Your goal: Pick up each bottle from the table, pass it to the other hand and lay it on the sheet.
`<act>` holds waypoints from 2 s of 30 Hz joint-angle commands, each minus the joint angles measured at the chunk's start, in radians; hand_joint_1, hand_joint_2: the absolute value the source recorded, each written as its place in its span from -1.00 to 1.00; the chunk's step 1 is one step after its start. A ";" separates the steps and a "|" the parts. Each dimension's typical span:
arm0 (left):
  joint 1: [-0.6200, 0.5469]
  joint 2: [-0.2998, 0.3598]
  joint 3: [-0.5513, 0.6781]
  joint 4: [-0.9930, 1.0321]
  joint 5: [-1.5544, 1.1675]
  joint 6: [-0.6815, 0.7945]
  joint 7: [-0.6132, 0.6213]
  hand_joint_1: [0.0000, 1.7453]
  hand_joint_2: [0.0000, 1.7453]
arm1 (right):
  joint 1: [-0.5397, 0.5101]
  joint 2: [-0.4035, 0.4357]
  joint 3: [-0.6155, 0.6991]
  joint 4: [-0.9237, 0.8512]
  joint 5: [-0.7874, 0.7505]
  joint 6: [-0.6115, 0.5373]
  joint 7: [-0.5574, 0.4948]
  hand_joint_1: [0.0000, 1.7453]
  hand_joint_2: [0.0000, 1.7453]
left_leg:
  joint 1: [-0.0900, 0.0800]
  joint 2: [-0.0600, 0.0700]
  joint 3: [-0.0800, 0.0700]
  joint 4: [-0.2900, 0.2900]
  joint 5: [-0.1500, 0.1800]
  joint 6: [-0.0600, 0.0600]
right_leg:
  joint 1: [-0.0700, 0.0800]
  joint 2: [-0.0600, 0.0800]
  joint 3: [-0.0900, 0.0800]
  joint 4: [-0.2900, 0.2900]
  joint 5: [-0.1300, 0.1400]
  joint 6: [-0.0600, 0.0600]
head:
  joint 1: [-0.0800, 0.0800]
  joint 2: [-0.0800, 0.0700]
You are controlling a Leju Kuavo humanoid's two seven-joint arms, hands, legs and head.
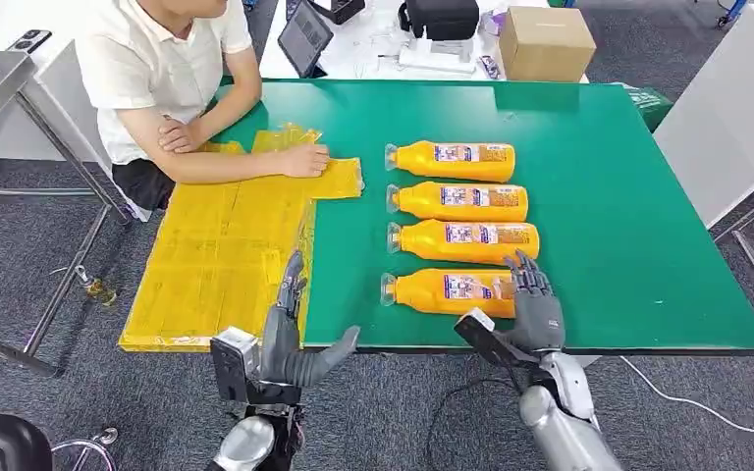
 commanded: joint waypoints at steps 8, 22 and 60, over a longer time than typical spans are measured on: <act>-0.041 0.011 -0.028 0.045 -0.005 -0.017 0.045 -1.00 1.00 | -0.145 -0.057 0.157 0.252 0.178 0.101 0.211 -1.00 1.00 | 0.000 0.001 0.004 -0.001 -0.001 0.001 | 0.001 0.000 0.003 -0.001 -0.001 -0.002 | 0.000 0.000; -0.008 -0.005 0.001 -0.002 -0.048 -0.021 0.062 -1.00 1.00 | -0.130 -0.101 0.224 0.212 0.231 0.223 0.237 1.00 1.00 | 0.000 0.000 0.007 -0.001 -0.001 0.001 | 0.001 -0.001 0.006 -0.001 -0.001 -0.002 | 0.000 0.000; -0.024 0.026 -0.005 -0.004 0.292 -0.004 0.137 -1.00 1.00 | 0.079 0.064 0.119 -0.177 -0.428 0.264 -0.144 1.00 1.00 | 0.000 0.002 0.006 -0.001 -0.002 0.001 | 0.000 0.000 0.005 -0.001 -0.001 -0.002 | 0.000 0.000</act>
